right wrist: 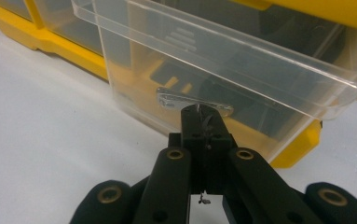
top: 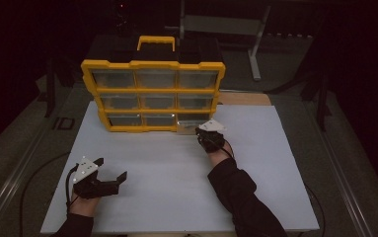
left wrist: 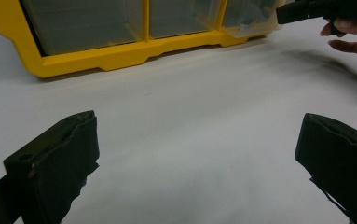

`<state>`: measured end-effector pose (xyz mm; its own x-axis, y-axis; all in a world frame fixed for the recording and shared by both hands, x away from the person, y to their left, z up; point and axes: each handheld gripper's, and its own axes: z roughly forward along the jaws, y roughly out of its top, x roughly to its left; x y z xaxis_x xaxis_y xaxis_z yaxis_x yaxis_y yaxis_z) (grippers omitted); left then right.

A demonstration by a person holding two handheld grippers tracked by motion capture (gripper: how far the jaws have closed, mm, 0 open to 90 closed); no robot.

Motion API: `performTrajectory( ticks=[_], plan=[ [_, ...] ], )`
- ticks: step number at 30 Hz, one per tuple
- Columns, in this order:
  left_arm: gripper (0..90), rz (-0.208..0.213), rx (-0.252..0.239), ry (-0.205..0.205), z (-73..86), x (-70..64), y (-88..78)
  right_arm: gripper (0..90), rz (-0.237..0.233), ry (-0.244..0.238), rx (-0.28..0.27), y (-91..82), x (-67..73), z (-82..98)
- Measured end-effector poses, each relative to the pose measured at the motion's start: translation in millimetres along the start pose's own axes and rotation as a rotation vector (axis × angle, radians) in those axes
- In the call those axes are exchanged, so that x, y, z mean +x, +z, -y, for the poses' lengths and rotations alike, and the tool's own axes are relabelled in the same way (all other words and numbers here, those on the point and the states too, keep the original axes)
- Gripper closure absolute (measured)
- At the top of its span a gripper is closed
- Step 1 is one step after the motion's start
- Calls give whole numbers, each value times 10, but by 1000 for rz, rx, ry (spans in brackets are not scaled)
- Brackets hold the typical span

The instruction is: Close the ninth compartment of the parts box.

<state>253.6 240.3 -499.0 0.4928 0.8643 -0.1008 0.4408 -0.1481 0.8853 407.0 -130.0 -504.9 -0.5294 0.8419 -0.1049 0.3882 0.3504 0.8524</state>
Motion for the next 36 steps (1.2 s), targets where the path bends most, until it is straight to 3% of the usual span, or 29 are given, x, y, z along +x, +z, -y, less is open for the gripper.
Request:
performTrajectory(
  ticks=[36],
  plan=[
    [1, 12, 4, -3, 9, 5, 8, 900, 12, 2, 0, 194, -44, -130]
  ],
)
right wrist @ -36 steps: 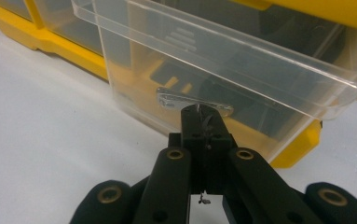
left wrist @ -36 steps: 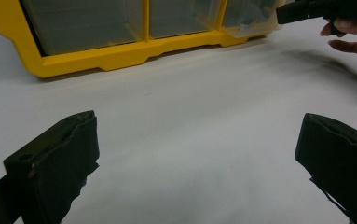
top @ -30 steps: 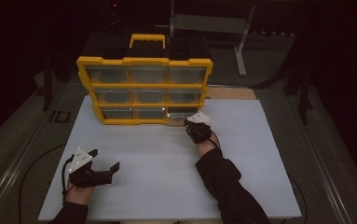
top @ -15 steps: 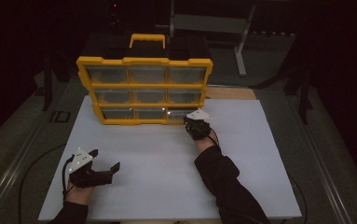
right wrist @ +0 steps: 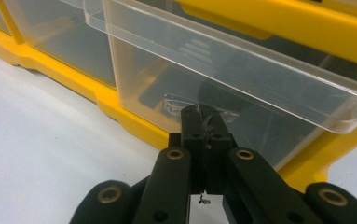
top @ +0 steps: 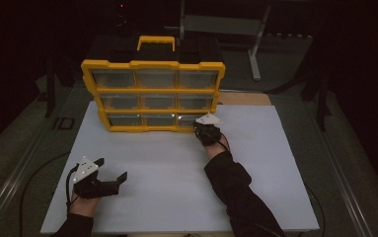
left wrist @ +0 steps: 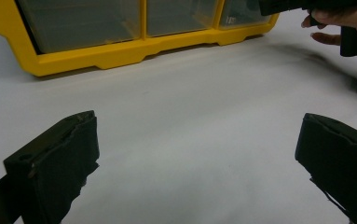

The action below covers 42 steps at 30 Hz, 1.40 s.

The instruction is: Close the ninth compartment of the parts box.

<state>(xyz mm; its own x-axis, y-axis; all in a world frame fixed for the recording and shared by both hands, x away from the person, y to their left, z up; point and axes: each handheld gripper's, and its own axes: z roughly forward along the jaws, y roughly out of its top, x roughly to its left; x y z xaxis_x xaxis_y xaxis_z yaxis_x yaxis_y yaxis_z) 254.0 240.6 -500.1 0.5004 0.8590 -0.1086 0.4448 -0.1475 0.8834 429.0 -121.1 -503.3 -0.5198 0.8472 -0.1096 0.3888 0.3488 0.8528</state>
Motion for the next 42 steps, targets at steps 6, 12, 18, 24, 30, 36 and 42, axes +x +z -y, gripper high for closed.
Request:
performTrajectory(
  ticks=[6, 12, 18, 24, 30, 36, 42],
  plan=[
    [1, -2, 0, 1, 1, 2, -1, 900, -1, 9, -2, 24, -4, -26],
    [0, -1, 1, 2, 0, 0, -3, 900, 1, 15, 0, 50, -29, -58],
    [0, 0, 1, 2, 1, 4, -6, 900, -5, 23, -2, 73, -44, -78],
    [1, 0, -2, 1, 0, 0, -11, 900, 4, 19, 0, 84, -40, -81],
    [0, 0, 2, 2, 2, 2, -9, 900, 7, 14, 6, 89, -32, -88],
    [0, -1, 2, 4, 3, 2, -11, 900, 18, -3, 12, 93, -11, -86],
    [1, -2, 4, 7, 2, -2, -9, 900, 16, 3, 12, 65, 14, -90]
  ],
)
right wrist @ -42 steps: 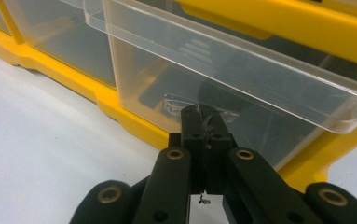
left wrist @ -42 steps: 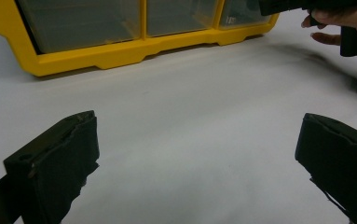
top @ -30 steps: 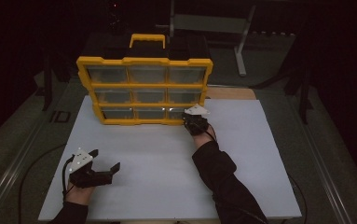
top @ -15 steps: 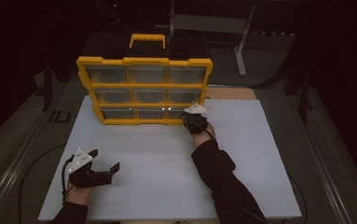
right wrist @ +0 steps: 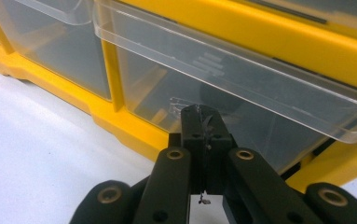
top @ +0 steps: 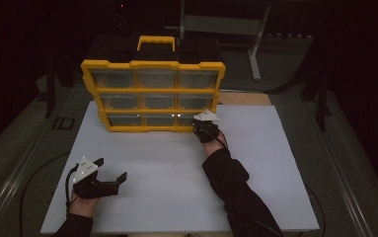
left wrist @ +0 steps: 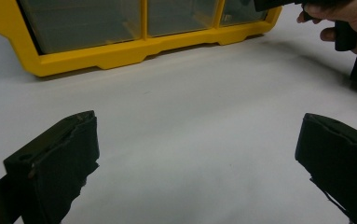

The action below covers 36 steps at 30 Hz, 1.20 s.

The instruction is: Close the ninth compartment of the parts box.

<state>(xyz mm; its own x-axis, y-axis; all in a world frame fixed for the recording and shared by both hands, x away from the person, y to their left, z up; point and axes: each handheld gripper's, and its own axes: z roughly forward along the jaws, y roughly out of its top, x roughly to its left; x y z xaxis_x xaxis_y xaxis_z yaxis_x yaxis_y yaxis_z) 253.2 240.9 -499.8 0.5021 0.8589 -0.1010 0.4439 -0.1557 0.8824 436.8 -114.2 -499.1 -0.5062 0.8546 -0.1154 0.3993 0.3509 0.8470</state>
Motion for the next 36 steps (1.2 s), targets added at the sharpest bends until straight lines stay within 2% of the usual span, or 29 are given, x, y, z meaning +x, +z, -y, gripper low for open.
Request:
performTrajectory(
  ticks=[5, 8, 11, 12, 16, 22, 24, 32, 33, 36],
  plan=[
    [1, -1, 0, 2, -1, -3, 1, 893, -27, 13, 7, -23, 12, 8],
    [1, 0, 1, 1, 0, -3, 3, 846, -53, 31, 16, -37, 8, 20],
    [1, -1, 3, 2, 2, -10, 9, 813, -59, 37, 16, -46, 5, 33],
    [0, 1, 2, 4, -1, -17, 10, 755, -65, 53, 22, -52, -1, 40],
    [0, -1, 2, 2, -1, -13, 8, 632, -67, 66, 26, -64, -1, 45],
    [0, -2, 2, 2, -1, -15, 7, 498, -61, 80, 36, -81, 10, 50],
    [1, 0, 0, 1, -1, -13, 6, 440, -69, 88, 38, -82, 8, 59],
    [0, 0, -1, -2, -2, -9, 3, 316, -101, 109, 45, -107, 15, 55],
    [0, 1, -2, -3, -2, -7, 3, 257, -116, 103, 48, -117, 27, 44],
    [0, 3, -3, -3, -1, -3, 0, 179, -129, 103, 50, -131, 44, 36]
  ],
)
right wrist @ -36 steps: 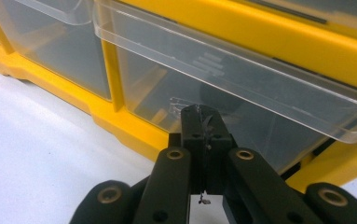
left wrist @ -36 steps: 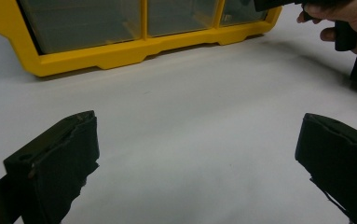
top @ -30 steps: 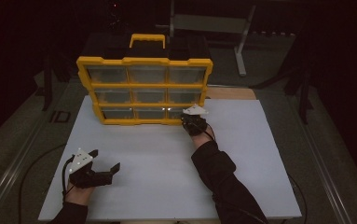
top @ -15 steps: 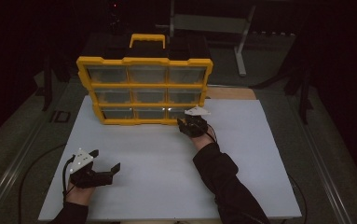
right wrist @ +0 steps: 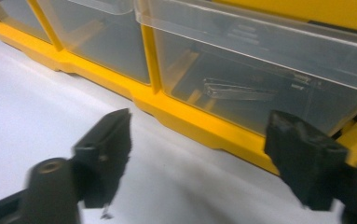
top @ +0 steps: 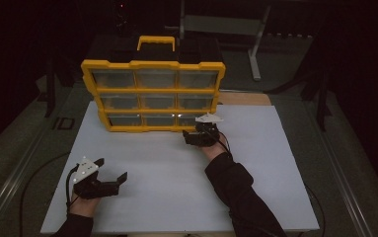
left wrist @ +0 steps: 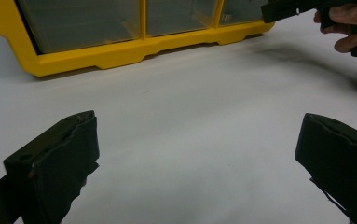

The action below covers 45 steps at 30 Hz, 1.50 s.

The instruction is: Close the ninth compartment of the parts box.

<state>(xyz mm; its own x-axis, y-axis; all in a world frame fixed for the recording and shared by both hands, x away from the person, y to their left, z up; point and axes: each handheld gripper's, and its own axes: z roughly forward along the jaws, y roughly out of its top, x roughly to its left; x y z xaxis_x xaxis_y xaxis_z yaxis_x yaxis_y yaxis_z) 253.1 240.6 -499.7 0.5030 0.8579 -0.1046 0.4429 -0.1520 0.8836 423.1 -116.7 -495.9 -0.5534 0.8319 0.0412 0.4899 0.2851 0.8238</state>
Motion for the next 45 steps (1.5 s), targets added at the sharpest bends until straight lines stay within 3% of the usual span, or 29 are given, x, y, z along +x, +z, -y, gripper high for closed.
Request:
performTrajectory(
  ticks=[4, 7, 12, 17, 29, 33, 41, 45],
  plan=[
    [0, 9, -9, 2, -1, 10, -11, 101, -47, 9, -5, -25, -3, -2],
    [0, 14, -13, 6, -1, 15, -16, 93, -57, -3, 1, -38, -4, 1],
    [0, 37, -27, 13, 2, 21, -23, 94, -52, -8, -18, -52, -11, 10],
    [0, 72, -27, 41, 5, -2, -13, 94, -78, -18, -40, -77, -48, 19],
    [0, 102, -41, 40, 4, -9, -10, 95, -192, -80, -58, -180, -103, -5],
    [0, 106, -39, 45, 2, -14, -5, 95, -201, -88, -65, -221, -106, -11],
    [0, 110, -44, 47, 4, -13, -22, 95, -226, -113, -87, -396, -120, -25],
    [0, 112, -44, 50, 1, -18, -23, 95, -239, -126, -110, -564, -165, -8]
  ],
)
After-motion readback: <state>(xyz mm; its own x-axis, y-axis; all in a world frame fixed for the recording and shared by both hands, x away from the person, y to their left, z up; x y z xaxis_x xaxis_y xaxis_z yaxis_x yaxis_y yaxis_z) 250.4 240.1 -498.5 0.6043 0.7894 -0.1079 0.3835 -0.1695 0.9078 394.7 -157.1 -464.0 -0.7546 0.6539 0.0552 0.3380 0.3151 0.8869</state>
